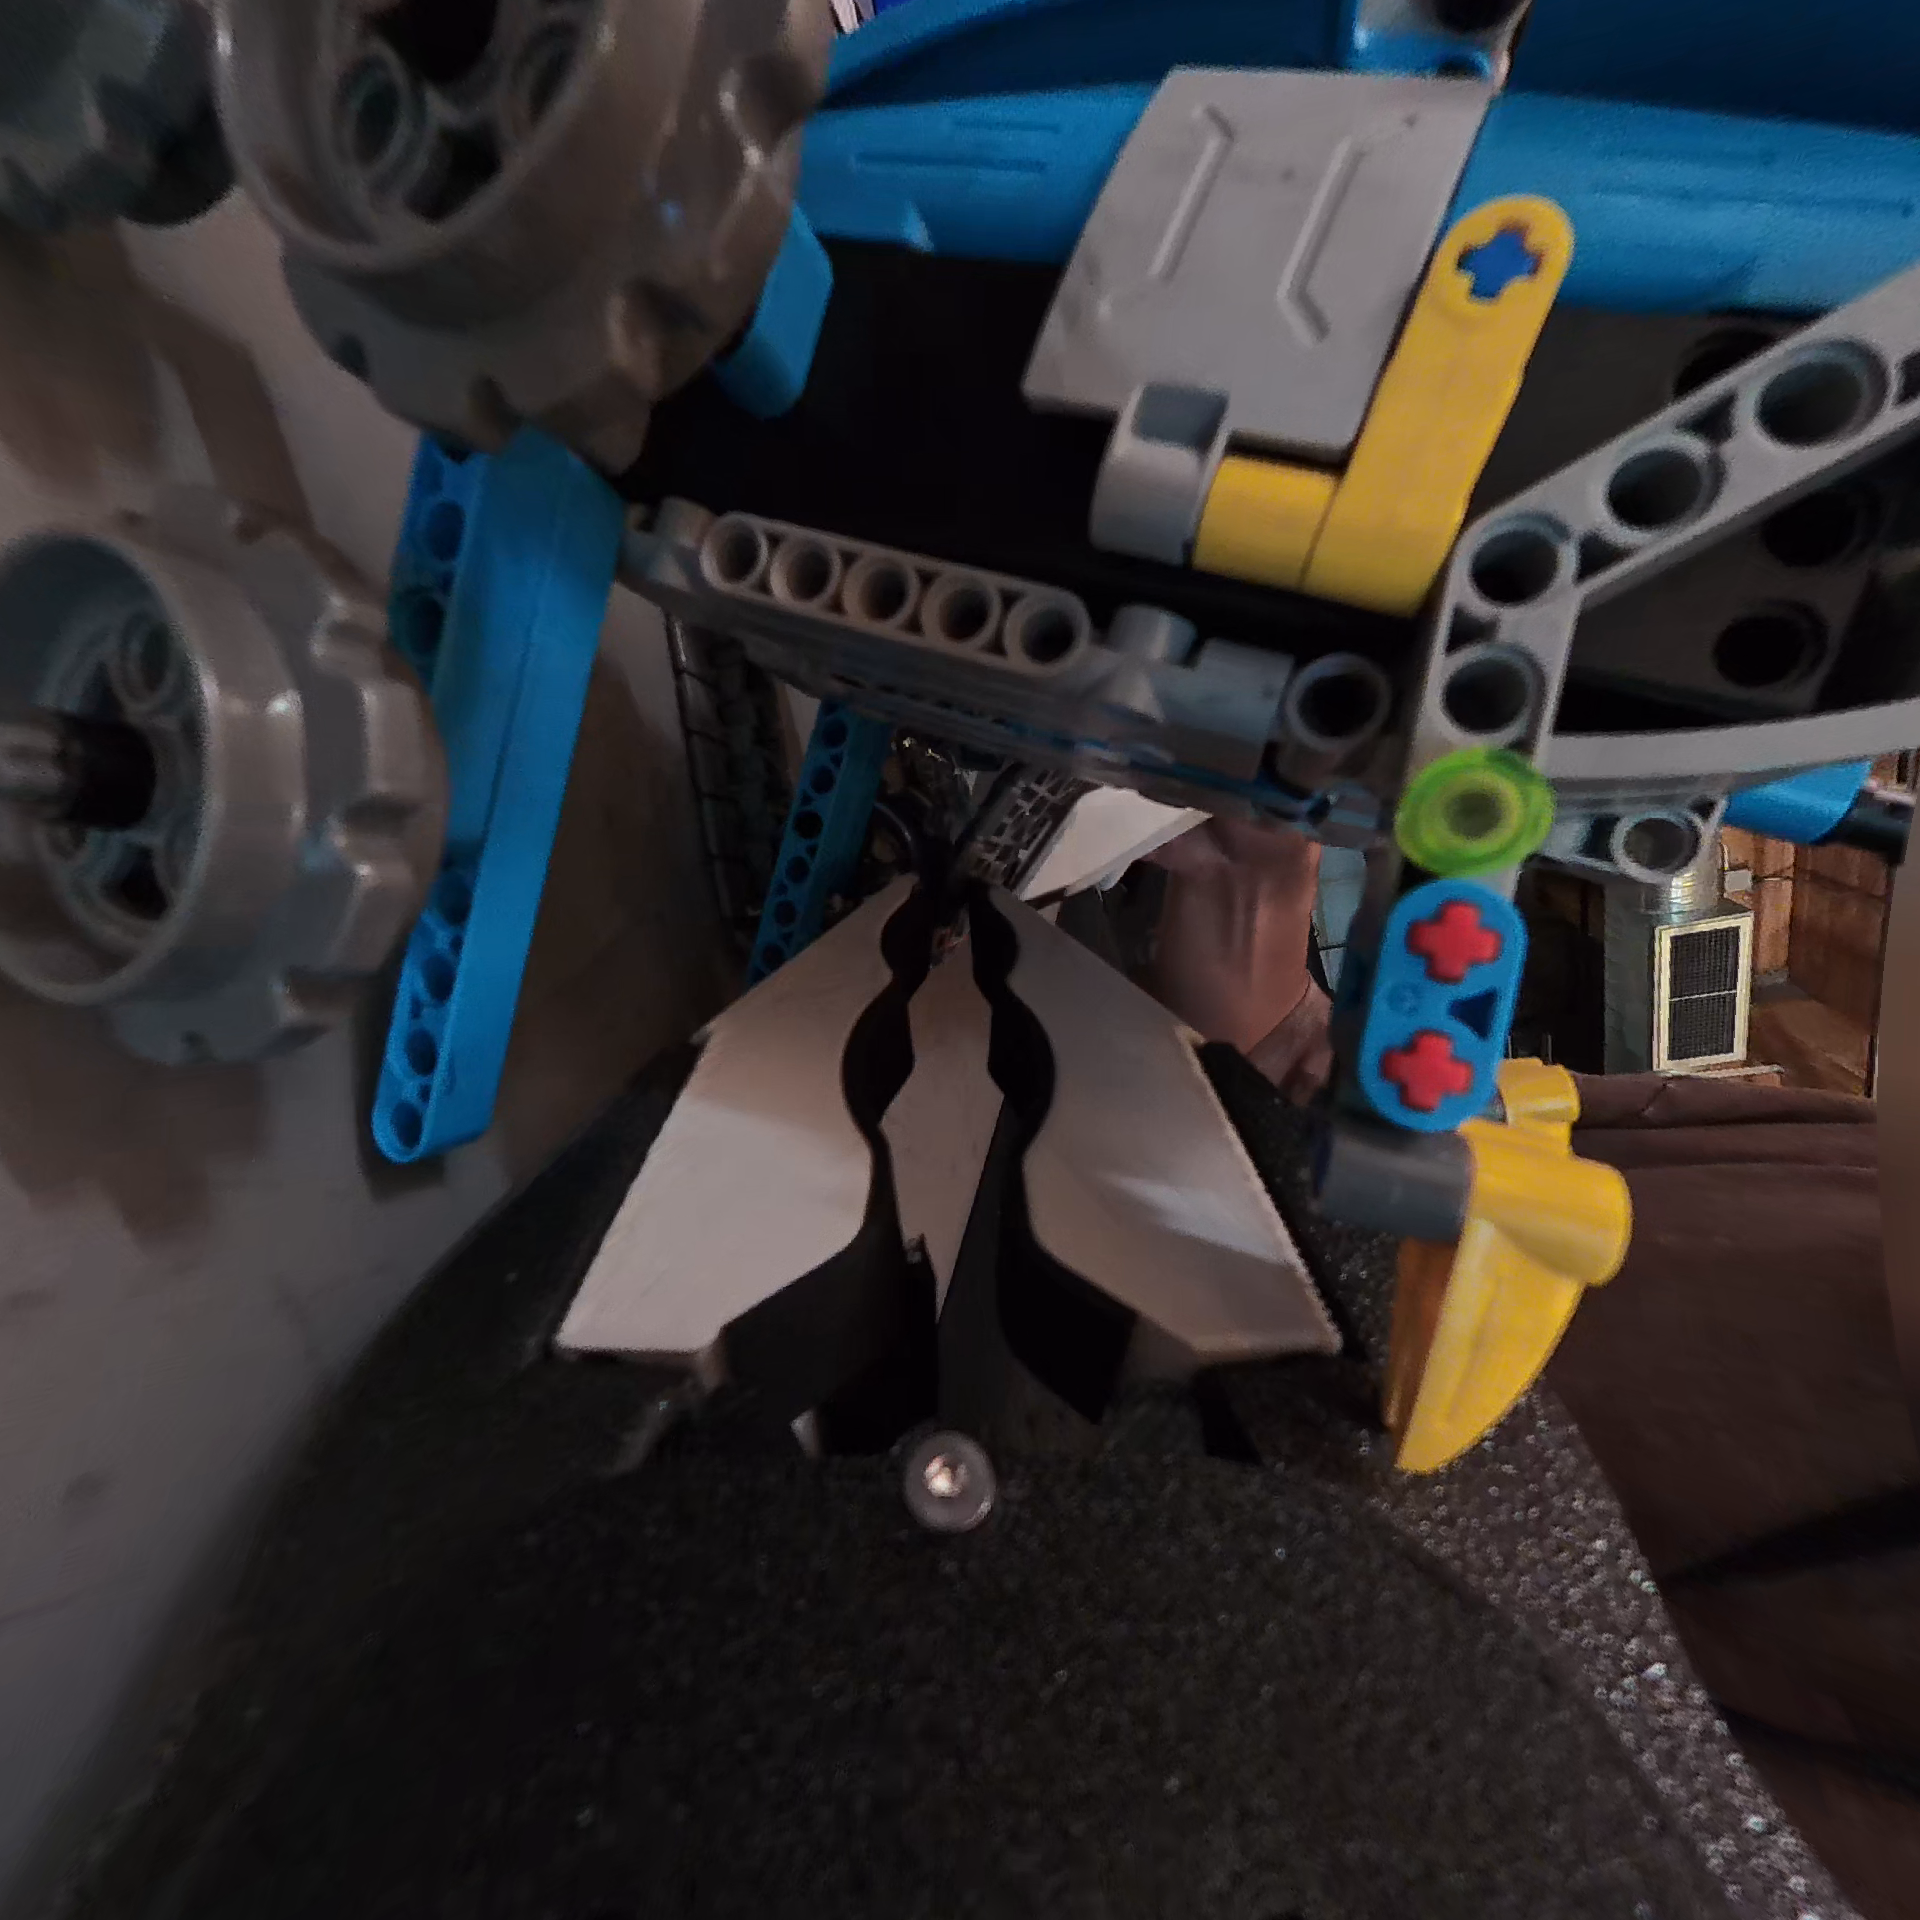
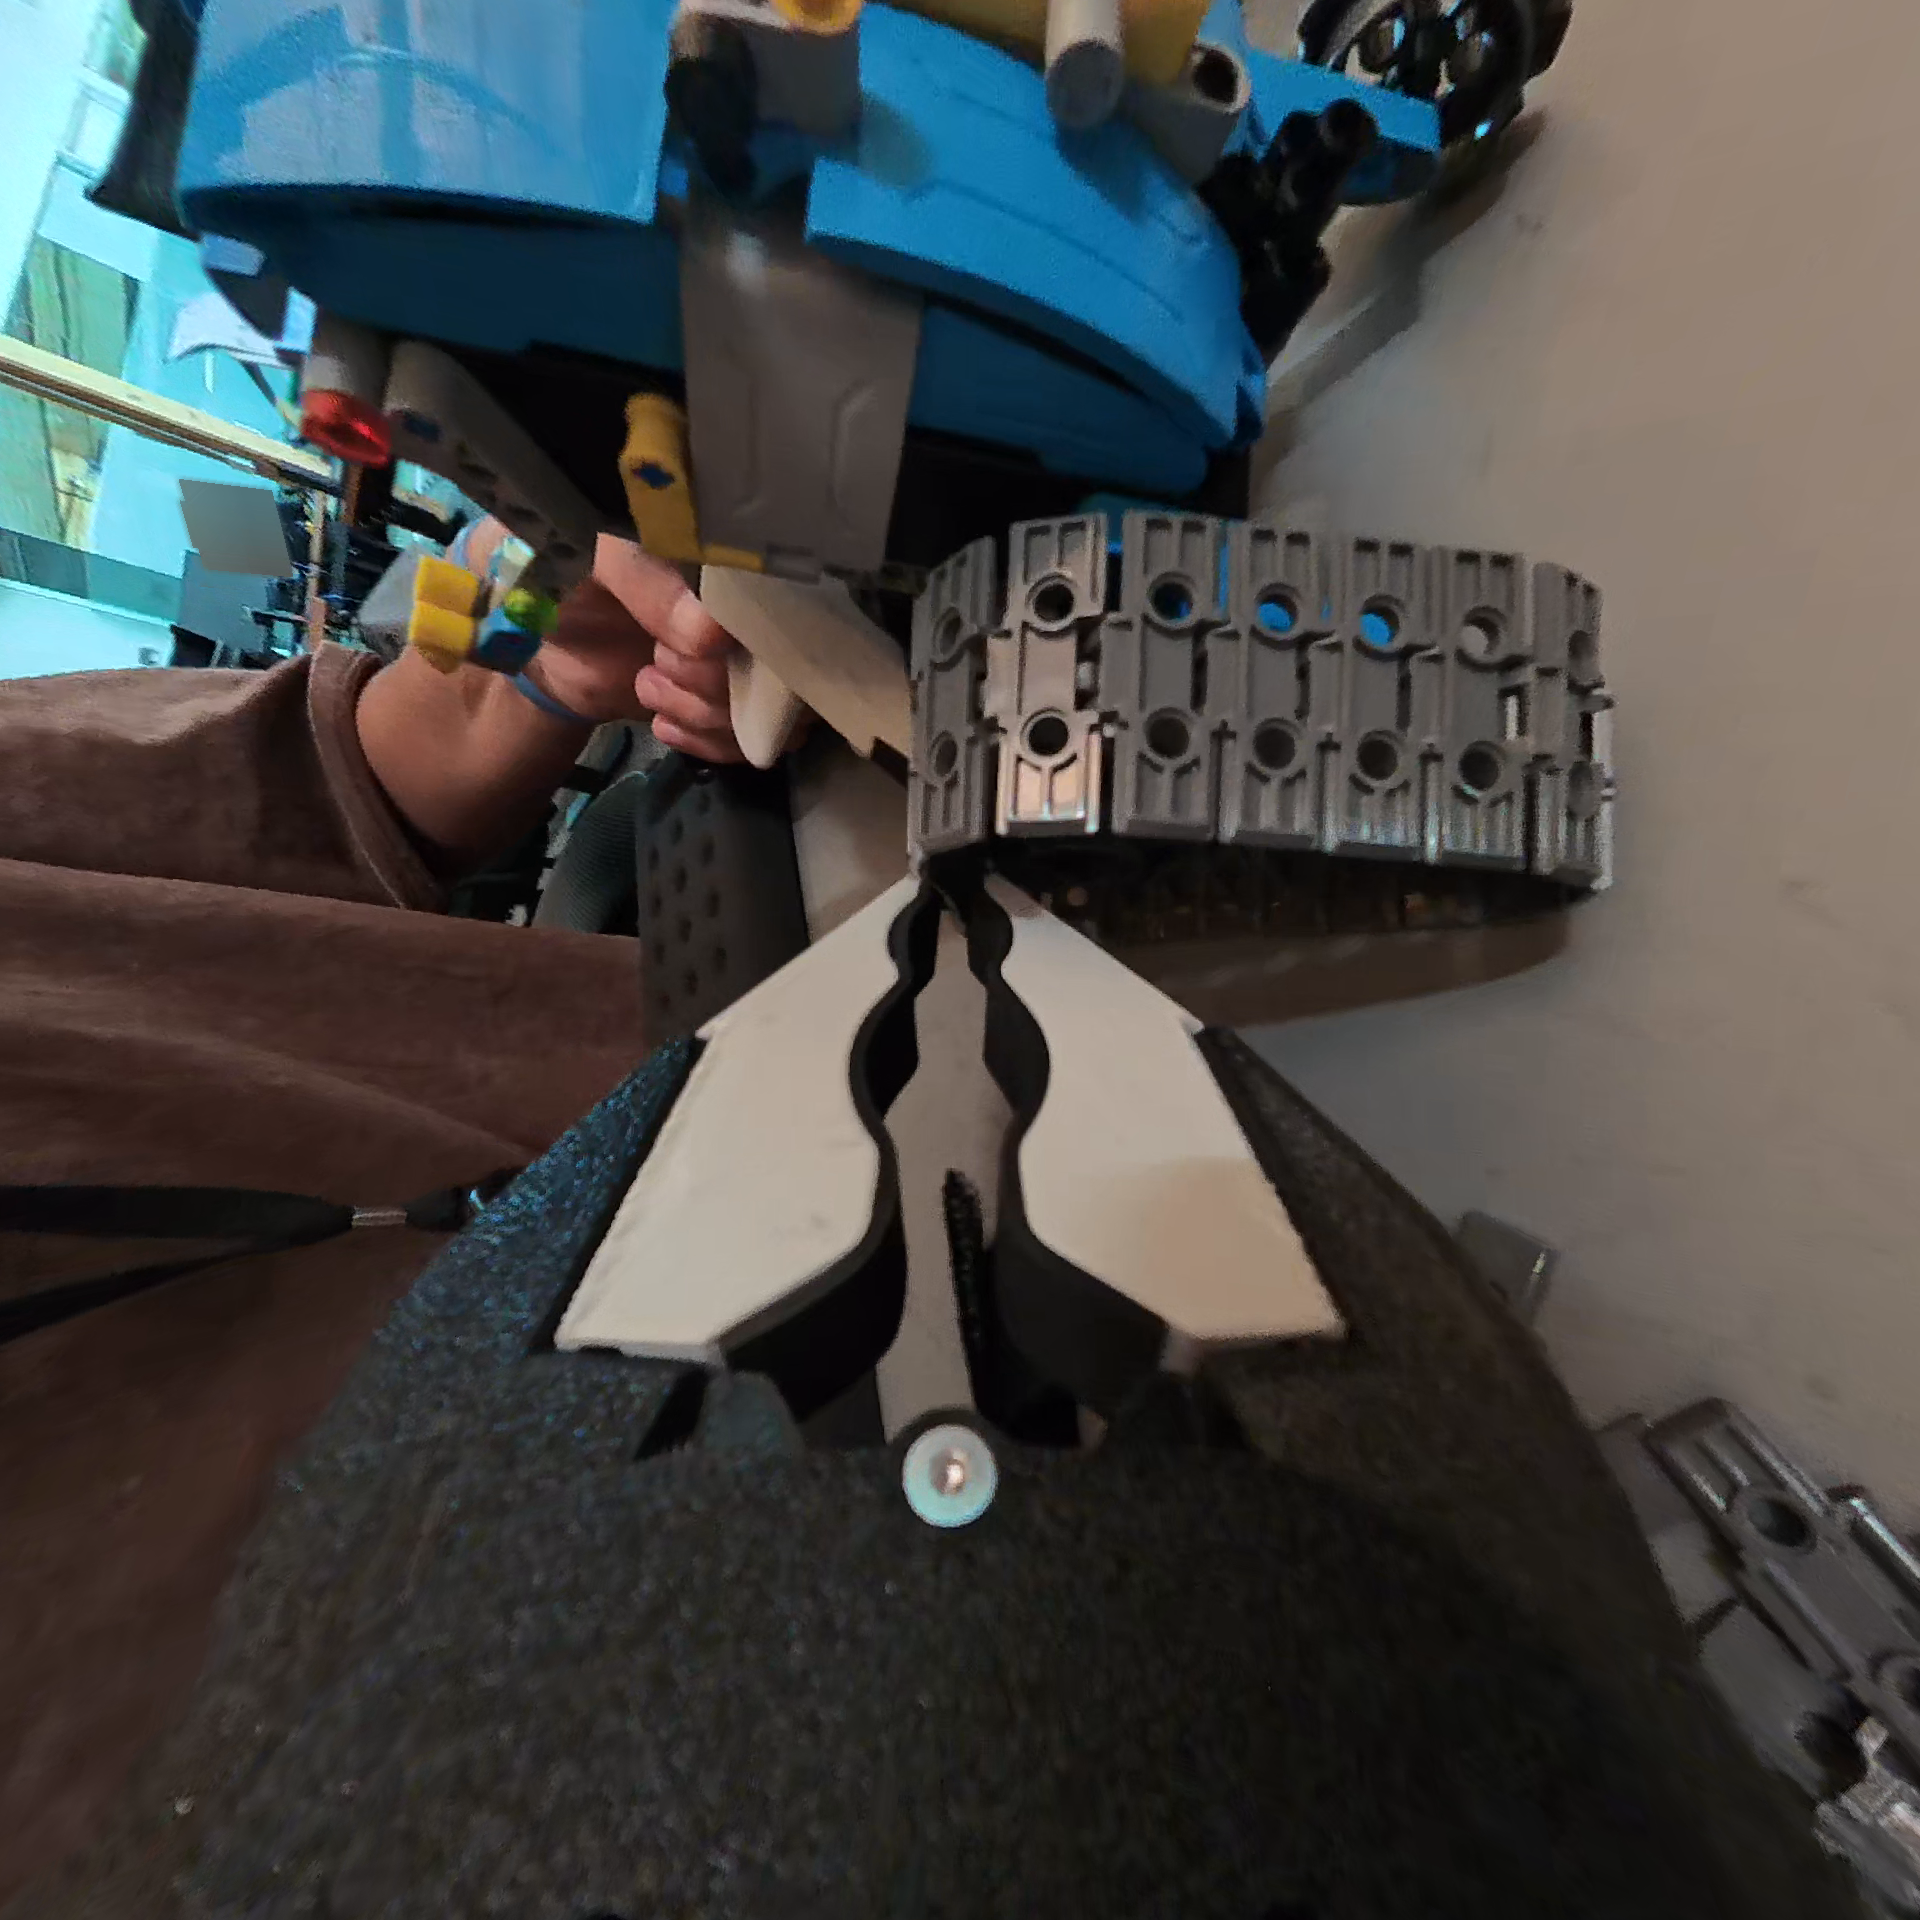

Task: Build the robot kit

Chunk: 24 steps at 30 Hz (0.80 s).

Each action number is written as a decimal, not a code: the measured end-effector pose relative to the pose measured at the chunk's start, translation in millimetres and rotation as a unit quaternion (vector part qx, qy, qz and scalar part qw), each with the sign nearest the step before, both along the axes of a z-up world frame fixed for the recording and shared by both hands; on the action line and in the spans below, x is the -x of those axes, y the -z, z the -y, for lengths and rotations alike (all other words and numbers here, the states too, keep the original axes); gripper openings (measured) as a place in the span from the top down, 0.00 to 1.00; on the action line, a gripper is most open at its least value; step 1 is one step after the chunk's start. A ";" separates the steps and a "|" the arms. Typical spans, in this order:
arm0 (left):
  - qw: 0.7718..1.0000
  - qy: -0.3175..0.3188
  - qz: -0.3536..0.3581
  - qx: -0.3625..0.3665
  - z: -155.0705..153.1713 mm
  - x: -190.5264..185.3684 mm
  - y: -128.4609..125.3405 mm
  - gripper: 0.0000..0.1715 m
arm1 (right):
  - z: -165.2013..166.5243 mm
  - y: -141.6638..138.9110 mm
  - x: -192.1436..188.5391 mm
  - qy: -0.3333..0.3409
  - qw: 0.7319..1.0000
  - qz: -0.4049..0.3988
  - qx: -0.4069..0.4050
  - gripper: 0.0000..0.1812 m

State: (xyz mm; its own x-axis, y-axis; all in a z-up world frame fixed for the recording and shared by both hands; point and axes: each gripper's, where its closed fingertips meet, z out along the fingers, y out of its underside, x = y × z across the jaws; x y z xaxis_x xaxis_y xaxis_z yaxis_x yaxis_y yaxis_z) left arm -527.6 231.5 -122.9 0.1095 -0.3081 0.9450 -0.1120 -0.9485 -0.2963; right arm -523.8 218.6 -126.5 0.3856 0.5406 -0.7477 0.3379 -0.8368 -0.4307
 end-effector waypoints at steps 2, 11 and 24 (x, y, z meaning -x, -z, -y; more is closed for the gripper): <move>1.000 0.000 0.000 0.001 -0.1 0.1 0.0 0.97 | 0.2 -1.4 1.3 -0.006 1.000 -0.002 0.007 0.96; 1.000 -0.002 0.001 0.000 -0.1 -0.1 -0.1 0.97 | 0.9 0.0 1.3 -0.018 1.000 0.007 0.004 0.95; 1.000 -0.001 0.002 0.006 -0.5 0.3 0.4 0.97 | 7.3 4.2 7.0 -0.024 0.999 -0.015 0.041 0.93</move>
